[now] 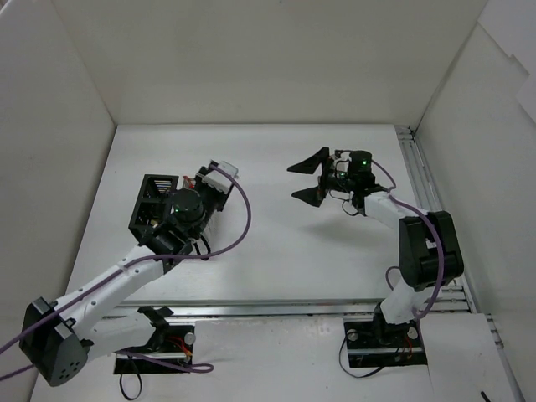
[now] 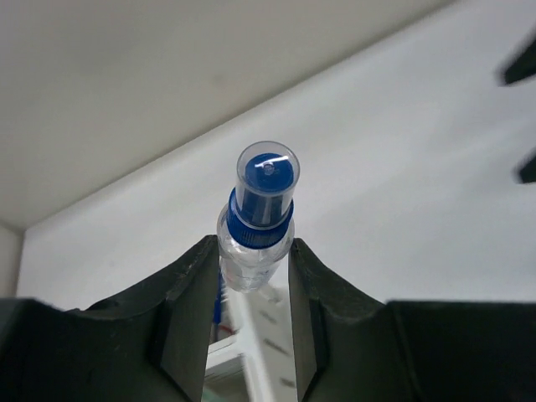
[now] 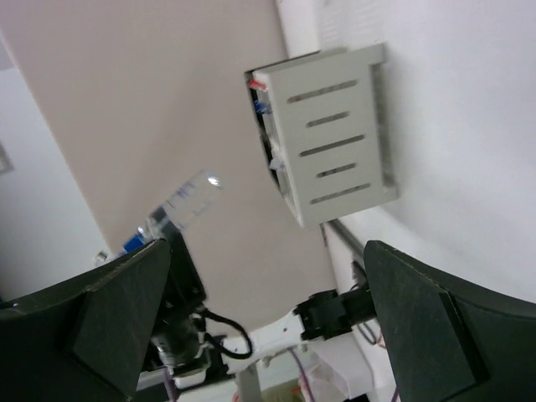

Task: Sort the stationery into containers
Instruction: Place the stationery in the storage box, then reset both arms

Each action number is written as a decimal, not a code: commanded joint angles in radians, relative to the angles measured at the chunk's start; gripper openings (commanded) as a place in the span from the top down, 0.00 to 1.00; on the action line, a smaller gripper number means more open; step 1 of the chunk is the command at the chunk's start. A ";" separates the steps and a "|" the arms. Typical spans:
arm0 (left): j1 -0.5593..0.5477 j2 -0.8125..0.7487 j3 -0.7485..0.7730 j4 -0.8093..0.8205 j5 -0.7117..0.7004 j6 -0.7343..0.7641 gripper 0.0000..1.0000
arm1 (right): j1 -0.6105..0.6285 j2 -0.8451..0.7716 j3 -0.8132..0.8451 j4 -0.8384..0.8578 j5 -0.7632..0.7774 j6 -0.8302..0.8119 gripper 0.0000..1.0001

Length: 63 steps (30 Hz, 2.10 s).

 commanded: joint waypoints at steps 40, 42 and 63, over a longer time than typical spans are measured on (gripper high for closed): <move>0.710 -0.063 0.005 -0.179 0.127 -0.478 0.28 | -0.162 -0.248 0.023 -0.509 0.193 -0.603 0.02; 0.710 -0.120 0.045 -0.273 0.118 -0.498 0.09 | -0.172 -0.274 -0.001 -0.518 0.214 -0.632 0.02; 0.322 -0.251 0.060 -0.549 0.060 -0.681 0.00 | -0.239 -1.087 -0.354 -0.798 1.075 -0.885 0.02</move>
